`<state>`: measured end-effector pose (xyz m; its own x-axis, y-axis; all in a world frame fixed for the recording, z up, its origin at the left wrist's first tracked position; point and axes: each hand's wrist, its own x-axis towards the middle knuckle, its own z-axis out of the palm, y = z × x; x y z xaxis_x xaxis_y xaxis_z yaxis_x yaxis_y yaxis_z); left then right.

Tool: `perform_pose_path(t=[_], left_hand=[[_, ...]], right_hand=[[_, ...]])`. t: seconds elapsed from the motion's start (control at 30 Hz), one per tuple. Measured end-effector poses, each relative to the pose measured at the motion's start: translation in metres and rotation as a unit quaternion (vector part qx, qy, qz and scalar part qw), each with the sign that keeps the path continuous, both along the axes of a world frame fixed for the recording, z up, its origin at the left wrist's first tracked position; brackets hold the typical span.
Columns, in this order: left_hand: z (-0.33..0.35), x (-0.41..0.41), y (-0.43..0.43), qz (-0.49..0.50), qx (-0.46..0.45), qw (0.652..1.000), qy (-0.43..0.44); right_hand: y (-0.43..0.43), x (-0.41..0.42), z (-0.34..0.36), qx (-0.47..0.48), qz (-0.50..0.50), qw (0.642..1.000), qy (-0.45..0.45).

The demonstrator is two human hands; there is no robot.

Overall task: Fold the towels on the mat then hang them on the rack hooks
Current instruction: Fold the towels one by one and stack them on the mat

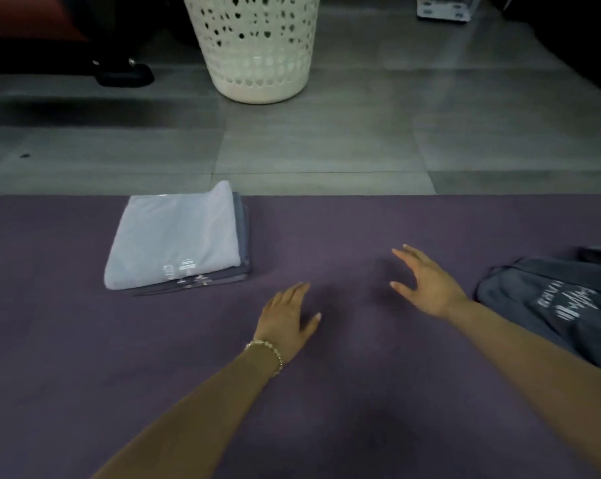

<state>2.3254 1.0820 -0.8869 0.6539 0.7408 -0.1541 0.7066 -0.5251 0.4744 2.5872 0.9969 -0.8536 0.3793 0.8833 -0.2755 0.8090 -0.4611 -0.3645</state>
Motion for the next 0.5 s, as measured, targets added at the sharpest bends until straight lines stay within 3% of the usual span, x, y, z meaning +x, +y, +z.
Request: perform_pose_path(t=[0.33, 0.5], left_hand=[[-0.017, 0.131, -0.087, -0.117, -0.06, 0.991, 0.039], [-0.027, 0.163, -0.124, -0.1, -0.109, 0.988, 0.033]], right_hand=[[-0.173, 0.129, -0.013, -0.023, -0.213, 0.975, -0.06], [-0.192, 0.127, -0.029, -0.057, -0.147, 0.976, -0.152]])
